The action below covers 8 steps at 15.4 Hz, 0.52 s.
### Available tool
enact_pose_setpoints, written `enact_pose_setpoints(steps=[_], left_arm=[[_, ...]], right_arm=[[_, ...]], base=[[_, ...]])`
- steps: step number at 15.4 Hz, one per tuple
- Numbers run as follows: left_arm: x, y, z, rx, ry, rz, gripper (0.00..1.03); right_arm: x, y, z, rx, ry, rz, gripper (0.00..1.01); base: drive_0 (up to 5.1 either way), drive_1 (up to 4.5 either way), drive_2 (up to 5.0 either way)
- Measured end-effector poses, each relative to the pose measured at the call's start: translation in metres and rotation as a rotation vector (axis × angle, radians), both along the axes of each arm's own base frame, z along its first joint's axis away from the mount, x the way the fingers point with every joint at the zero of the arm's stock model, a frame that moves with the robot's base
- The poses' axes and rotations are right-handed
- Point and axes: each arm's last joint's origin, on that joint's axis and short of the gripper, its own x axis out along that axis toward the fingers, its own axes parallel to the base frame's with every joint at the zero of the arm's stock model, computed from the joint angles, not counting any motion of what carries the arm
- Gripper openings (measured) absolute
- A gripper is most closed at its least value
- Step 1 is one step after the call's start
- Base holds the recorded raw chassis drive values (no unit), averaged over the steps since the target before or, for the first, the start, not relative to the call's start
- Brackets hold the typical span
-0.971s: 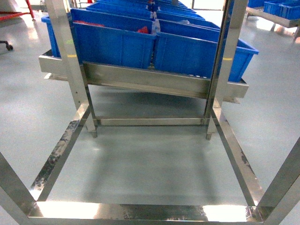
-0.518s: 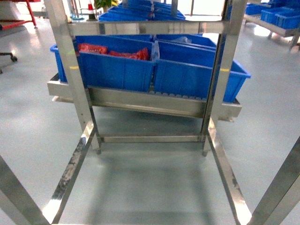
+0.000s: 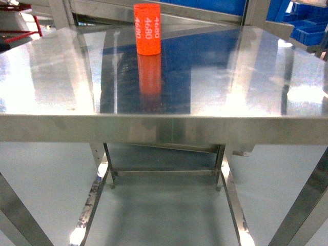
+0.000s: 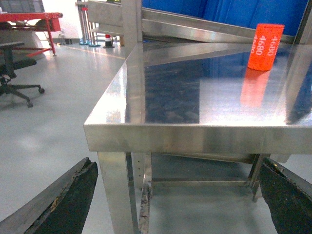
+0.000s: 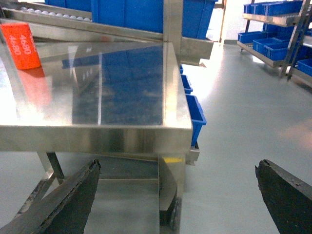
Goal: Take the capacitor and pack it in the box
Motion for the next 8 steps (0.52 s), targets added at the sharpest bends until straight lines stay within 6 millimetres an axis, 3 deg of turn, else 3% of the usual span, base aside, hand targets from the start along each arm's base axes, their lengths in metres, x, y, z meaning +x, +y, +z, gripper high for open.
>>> enact_pose_setpoints(steps=[8], left_arm=[[0.0,0.0,0.0002,0.0,-0.002,0.001,0.98]], right_arm=[[0.0,0.0,0.0003,0.0,-0.003,0.001,0.98]], base=[[0.0,0.0,0.0]])
